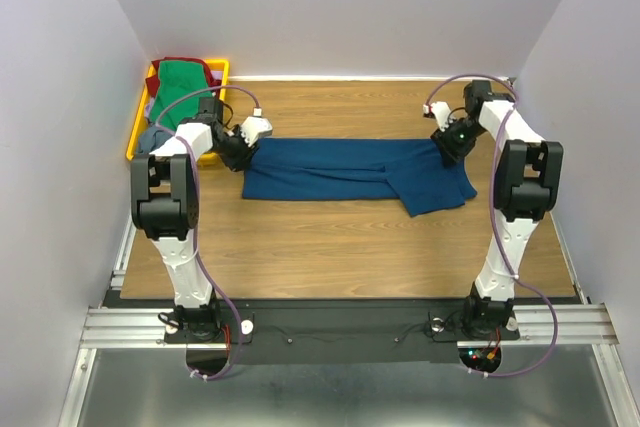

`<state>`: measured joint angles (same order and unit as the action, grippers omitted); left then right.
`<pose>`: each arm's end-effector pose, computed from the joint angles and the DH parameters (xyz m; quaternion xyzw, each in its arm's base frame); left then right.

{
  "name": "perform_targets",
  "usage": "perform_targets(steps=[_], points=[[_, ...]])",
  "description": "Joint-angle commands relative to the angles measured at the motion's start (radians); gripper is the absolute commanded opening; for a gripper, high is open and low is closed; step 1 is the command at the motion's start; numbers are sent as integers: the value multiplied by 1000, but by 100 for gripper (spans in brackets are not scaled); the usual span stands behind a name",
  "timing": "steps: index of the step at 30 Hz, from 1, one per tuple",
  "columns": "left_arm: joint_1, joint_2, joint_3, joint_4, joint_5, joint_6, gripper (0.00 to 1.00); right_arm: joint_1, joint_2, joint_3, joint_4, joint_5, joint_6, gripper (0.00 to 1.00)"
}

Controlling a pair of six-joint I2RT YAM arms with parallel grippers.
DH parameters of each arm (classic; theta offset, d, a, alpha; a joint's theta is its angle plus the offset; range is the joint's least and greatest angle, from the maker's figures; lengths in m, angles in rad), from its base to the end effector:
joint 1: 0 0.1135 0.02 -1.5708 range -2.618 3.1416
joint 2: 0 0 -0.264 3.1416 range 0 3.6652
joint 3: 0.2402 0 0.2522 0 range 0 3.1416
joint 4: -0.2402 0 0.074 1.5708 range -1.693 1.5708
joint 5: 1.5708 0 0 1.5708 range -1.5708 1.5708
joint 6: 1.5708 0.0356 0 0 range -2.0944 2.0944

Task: Fold and stack the t-shirts
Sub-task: Fold the tshirt

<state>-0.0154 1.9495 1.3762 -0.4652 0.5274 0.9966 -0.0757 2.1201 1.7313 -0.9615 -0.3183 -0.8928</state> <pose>0.4088 -0.0242 0.1861 0.5114 0.7815 -0.1022 0.3425 0.4304 -0.0215 0.1961 -0.4059 0.8937 0.0888 0.1695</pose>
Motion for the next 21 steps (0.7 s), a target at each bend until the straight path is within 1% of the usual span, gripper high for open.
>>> perform_targets(steps=[1,3,6,8,9,10,11,12,14,15,16,17,18,20,21], points=[[8,-79,60,-32,60,-47,44,-10,-63,94,12,-18,99,54],[8,-157,49,-41,109,-52,46,-19,-93,111,9,-42,162,55],[8,-240,24,-39,164,-61,54,-47,-153,99,-28,-86,198,56],[-24,-309,-6,-24,172,-73,55,-71,-192,53,-69,-105,222,56],[-43,-329,-20,-9,166,-85,55,-84,-202,33,-107,-146,226,55],[-91,-374,-63,40,167,-120,55,-107,-215,7,-120,-162,247,55],[-118,-395,-87,66,172,-142,55,-120,-225,-18,-129,-180,261,54],[-156,-415,-139,95,172,-163,55,-133,-245,-71,-155,-218,267,54],[-233,-463,-190,198,158,-216,55,-159,-265,-122,-171,-238,262,52],[-329,-477,-216,244,122,-234,55,-164,-275,-151,-171,-237,265,52],[-372,-492,-265,342,97,-275,54,-177,-291,-197,-163,-235,267,51],[-443,-488,-278,373,56,-298,53,-186,-299,-220,-148,-231,279,51],[-457,-474,-279,388,51,-320,53,-194,-301,-234,-128,-213,294,51],[-463,-397,-241,387,69,-398,50,-211,-290,-242,-83,-203,325,52],[-462,-349,-215,384,50,-421,49,-214,-284,-239,-54,-191,350,53]])
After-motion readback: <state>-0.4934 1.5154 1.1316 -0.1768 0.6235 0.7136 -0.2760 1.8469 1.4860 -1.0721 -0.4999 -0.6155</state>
